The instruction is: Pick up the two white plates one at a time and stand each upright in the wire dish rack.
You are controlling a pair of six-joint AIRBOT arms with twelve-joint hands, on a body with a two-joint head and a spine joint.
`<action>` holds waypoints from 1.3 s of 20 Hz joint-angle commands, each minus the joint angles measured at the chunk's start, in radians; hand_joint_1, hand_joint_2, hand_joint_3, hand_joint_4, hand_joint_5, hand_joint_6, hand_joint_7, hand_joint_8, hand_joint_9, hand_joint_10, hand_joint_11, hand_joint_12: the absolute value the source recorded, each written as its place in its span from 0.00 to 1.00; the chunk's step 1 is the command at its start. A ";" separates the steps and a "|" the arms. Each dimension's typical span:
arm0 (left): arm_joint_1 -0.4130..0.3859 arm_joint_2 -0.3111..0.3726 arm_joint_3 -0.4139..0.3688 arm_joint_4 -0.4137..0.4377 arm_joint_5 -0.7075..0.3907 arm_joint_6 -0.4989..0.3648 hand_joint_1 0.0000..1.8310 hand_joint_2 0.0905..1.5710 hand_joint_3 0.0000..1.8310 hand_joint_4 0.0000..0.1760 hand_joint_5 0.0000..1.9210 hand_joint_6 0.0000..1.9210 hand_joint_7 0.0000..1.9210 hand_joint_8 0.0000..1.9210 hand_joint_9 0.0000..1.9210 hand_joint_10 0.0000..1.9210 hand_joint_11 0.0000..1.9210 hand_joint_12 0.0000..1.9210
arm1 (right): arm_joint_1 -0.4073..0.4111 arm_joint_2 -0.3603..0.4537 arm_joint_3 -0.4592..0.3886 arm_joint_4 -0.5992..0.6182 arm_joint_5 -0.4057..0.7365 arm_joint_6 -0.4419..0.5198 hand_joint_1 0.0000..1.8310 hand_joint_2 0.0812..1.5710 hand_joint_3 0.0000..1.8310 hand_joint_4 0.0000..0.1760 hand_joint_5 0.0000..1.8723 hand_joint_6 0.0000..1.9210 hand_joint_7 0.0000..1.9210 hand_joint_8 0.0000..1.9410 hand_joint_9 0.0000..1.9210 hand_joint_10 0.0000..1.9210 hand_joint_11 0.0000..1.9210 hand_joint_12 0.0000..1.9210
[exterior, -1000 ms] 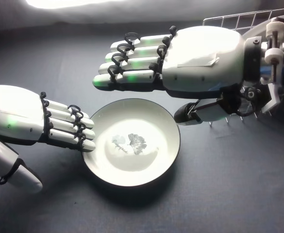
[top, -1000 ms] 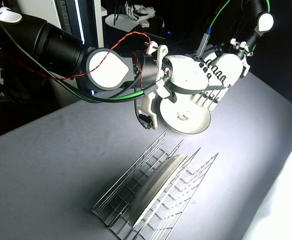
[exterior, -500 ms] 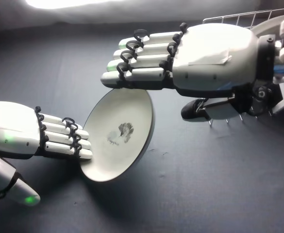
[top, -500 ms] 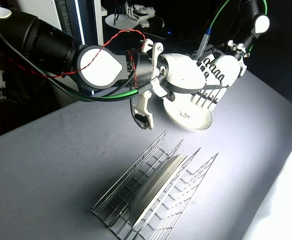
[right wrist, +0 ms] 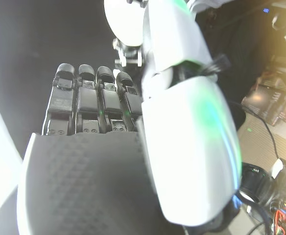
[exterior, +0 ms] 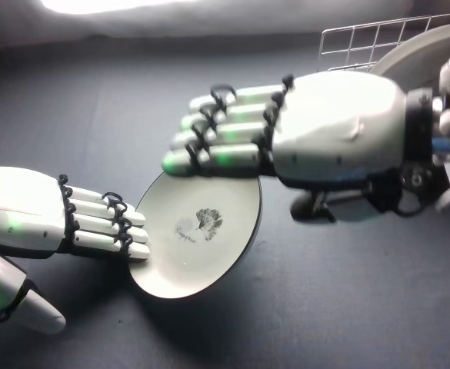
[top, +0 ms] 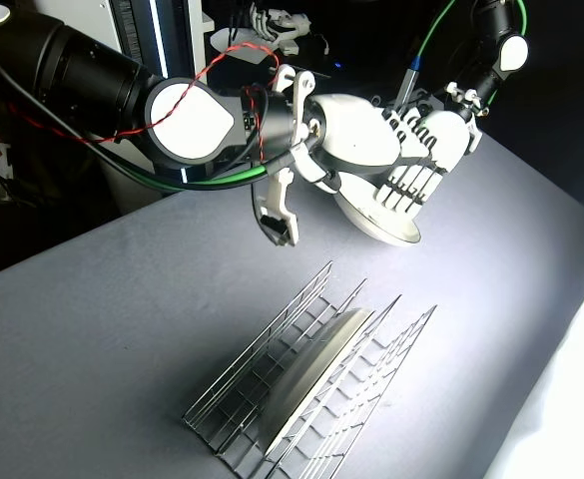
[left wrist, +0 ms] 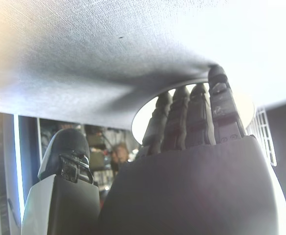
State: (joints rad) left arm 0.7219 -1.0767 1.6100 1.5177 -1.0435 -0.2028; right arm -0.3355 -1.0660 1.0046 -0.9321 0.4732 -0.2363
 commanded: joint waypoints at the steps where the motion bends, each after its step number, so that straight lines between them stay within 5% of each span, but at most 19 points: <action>1: 0.014 -0.016 -0.009 0.059 -0.042 -0.007 0.00 0.76 0.00 0.00 0.04 0.00 0.03 0.00 0.01 0.00 0.01 0.00 | -0.002 0.005 -0.008 0.036 0.083 0.002 0.76 0.66 0.00 0.00 0.00 0.00 0.00 0.00 0.00 0.00 0.00 0.00; 10: 0.013 -0.017 -0.007 0.059 -0.038 -0.007 0.00 0.76 0.00 0.00 0.01 0.00 0.00 0.00 0.00 0.00 0.00 0.00 | -0.063 0.043 -0.036 0.036 0.105 0.002 0.78 0.67 0.00 0.00 0.00 0.00 0.00 0.00 0.00 0.00 0.00 0.00; 26: 0.004 -0.018 -0.006 0.058 -0.035 -0.007 0.00 0.77 0.00 0.00 0.02 0.00 0.01 0.00 0.00 0.00 0.00 0.00 | -0.113 -0.126 0.105 0.032 0.075 -0.006 0.77 0.67 0.00 0.00 0.00 0.00 0.00 0.00 0.00 0.00 0.01 0.01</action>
State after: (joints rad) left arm 0.7155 -1.0767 1.6100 1.5253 -1.0428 -0.2024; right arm -0.4545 -1.1973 1.1141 -0.9298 0.4603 -0.2409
